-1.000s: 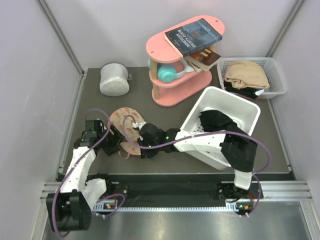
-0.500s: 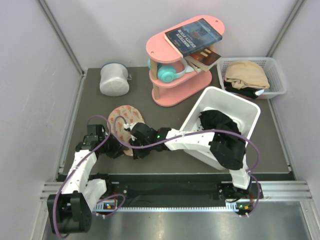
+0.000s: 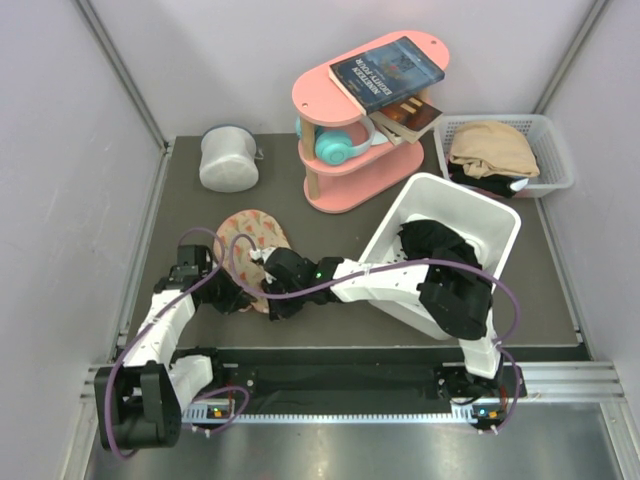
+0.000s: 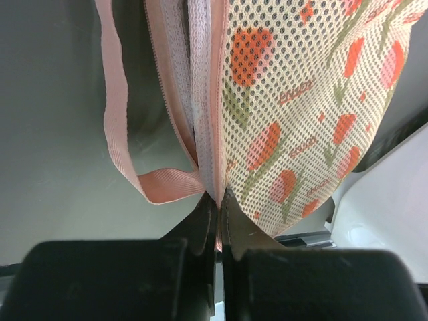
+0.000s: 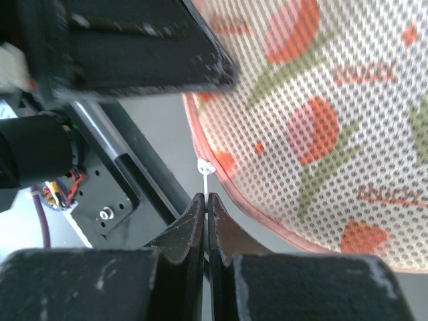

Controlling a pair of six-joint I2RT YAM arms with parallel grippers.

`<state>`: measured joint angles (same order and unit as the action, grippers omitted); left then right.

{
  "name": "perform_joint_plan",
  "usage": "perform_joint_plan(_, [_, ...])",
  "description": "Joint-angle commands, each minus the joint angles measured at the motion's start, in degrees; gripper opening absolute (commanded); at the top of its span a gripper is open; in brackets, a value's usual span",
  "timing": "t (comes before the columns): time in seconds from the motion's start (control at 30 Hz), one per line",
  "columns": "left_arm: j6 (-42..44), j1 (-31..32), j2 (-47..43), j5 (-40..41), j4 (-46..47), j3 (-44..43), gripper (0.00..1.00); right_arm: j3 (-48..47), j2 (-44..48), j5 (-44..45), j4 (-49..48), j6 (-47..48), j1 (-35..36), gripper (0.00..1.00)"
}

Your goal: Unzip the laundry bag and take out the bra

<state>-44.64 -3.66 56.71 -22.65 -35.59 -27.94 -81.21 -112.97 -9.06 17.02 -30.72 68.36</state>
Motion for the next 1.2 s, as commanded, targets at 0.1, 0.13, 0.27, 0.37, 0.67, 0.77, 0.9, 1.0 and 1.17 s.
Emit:
perform_joint_plan(0.1, [3.07,-0.12,2.97,2.88,2.99,-4.31,0.0,6.84,6.35,1.41,-2.42,-2.06,-2.35,0.0])
perform_joint_plan(0.13, [3.33,-0.12,3.4,3.14,2.99,-4.57,0.0,7.55,6.88,1.5,-2.69,-2.32,-3.13,0.0])
perform_joint_plan(0.27, [4.47,-0.21,4.2,3.67,2.64,-5.89,0.0,10.54,9.17,2.29,-3.83,-3.03,-5.34,0.0])
perform_joint_plan(0.37, [5.18,-0.21,4.73,3.93,2.37,-6.33,0.0,11.86,10.57,2.91,-4.01,-2.86,-6.66,0.0])
perform_joint_plan(0.67, [9.65,-0.21,10.08,2.0,3.43,-10.27,0.0,10.28,10.23,4.75,-1.02,0.57,-6.4,0.0])
perform_joint_plan(0.77, [11.94,-0.21,13.77,2.44,2.64,-14.14,0.0,10.11,10.14,5.02,-0.4,1.1,-6.04,0.0])
perform_joint_plan(0.9, [14.05,-0.21,17.55,4.98,0.71,-18.19,0.06,9.58,9.52,4.05,-0.49,1.28,-4.99,0.0])
perform_joint_plan(1.0, [14.32,-0.21,18.88,5.34,-0.09,-19.43,0.45,8.18,8.12,3.26,-0.49,1.01,-3.67,0.0])
perform_joint_plan(1.17, [13.27,-0.29,15.11,5.69,-1.93,-16.54,0.75,4.49,4.96,1.86,-0.23,0.75,-1.56,0.0])
